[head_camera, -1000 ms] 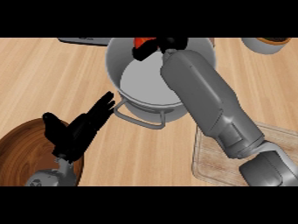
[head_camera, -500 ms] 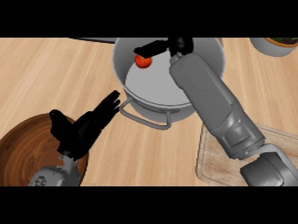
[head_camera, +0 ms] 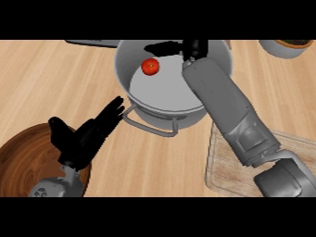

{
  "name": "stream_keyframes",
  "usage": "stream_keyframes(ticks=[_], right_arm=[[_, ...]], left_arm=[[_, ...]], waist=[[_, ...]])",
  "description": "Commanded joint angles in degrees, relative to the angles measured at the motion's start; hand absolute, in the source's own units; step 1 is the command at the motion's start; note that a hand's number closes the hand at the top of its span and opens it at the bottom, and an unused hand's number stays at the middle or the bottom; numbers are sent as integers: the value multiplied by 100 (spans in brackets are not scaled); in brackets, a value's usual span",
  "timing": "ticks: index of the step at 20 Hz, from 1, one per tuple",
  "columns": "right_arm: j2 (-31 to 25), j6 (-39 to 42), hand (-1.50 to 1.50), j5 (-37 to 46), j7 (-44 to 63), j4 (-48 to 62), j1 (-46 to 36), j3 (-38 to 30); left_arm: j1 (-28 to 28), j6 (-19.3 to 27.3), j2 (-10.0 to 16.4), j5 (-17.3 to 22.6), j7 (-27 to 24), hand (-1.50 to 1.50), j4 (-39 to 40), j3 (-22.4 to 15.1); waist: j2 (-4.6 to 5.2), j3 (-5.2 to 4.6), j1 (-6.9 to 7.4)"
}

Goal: Pick the tomato from the cutting board and place it in the pot

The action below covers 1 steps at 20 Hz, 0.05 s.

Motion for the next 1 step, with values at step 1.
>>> stream_keyframes(ticks=[1], right_arm=[[0,-338,-150,-276,-434,252,196,-65]], left_arm=[[35,130,-61,-51,21,0,-24,23]], waist=[[-55,1,-200]])
